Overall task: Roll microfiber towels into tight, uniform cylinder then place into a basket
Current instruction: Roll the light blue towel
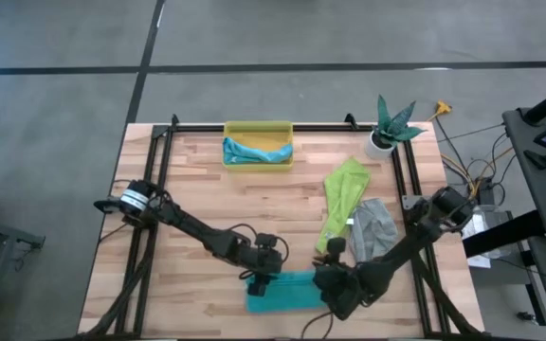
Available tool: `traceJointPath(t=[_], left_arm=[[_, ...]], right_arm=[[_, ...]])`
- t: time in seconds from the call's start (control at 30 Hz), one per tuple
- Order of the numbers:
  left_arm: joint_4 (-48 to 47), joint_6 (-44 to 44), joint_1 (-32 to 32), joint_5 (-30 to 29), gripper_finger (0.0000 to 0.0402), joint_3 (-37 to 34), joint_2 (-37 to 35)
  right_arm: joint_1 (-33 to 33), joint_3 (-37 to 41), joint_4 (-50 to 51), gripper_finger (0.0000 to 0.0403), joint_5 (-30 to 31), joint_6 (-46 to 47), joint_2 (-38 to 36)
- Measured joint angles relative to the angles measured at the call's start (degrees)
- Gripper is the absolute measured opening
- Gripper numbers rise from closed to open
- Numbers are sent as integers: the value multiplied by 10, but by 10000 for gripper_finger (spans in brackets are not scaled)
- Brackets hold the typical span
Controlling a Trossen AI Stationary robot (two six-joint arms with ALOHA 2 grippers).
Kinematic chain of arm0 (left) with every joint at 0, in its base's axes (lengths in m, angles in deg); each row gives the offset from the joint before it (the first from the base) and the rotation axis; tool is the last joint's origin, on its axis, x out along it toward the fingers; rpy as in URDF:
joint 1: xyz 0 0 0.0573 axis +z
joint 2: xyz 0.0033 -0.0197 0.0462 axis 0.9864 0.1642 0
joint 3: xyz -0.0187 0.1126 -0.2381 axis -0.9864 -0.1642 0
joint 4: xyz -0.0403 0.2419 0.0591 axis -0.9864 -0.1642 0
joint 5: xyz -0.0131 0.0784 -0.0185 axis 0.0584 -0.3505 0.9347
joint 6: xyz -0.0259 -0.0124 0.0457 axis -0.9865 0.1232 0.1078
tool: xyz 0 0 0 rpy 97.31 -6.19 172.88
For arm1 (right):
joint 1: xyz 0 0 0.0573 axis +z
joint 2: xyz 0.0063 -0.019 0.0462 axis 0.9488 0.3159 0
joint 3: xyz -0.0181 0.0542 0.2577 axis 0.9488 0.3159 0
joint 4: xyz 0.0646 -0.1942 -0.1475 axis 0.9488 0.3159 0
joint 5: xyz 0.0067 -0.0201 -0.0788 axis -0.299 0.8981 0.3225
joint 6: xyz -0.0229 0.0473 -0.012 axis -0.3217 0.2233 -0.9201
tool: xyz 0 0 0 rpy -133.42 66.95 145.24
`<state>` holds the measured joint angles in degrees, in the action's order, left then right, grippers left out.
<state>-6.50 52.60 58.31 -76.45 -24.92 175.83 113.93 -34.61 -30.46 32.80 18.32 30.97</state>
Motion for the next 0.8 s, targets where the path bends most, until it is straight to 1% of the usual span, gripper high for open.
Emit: traceJointPath(t=[0.07,0.17,0.3,0.33,0.43,0.5,0.57,0.7,0.8], left_arm=[[0,0,-2,-7,169,0,0],[1,0,-6,-9,169,0,0],[1,0,-11,-9,169,0,0],[0,0,-12,-9,169,0,0],[1,-1,-14,-9,169,0,0],[1,-1,-15,-9,169,0,0],[0,-1,-16,-9,169,-1,0],[1,0,-18,-10,169,-1,0],[1,0,-20,-18,169,-1,0]], right_arm=[[-7,0,-39,51,-14,-39,19],[-12,-9,-47,41,-14,-80,43],[-21,-23,-44,32,-15,-85,44],[-24,-26,-39,33,-29,-82,38],[-41,-34,-39,46,-134,-92,3],[-52,-35,-41,62,-211,-92,-30],[-66,-35,-39,82,-275,-95,-59],[-106,-33,-40,126,-362,-103,-112],[-151,-21,-40,159,-424,-99,-128]])
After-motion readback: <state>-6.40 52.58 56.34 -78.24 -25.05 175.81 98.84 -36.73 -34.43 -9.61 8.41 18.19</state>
